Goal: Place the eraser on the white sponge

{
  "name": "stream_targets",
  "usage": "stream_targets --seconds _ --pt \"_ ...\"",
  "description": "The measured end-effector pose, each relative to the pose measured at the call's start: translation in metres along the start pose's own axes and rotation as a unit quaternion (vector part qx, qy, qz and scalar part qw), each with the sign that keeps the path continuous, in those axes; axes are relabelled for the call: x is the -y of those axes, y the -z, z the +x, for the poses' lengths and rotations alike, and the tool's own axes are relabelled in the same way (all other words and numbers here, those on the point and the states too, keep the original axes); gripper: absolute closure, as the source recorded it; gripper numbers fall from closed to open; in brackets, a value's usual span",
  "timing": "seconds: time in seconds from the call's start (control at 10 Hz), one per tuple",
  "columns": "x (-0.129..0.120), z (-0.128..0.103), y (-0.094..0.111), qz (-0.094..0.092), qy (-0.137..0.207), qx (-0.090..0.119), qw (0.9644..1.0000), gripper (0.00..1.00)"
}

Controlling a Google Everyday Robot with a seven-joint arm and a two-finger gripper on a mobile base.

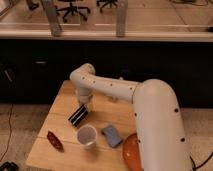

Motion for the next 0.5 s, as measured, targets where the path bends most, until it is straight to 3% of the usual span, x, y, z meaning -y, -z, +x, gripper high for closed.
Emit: stream_targets --seconds 0.5 --pt "-0.046 0.021 0.01 0.02 -0.026 -0.004 0.9995 1.0"
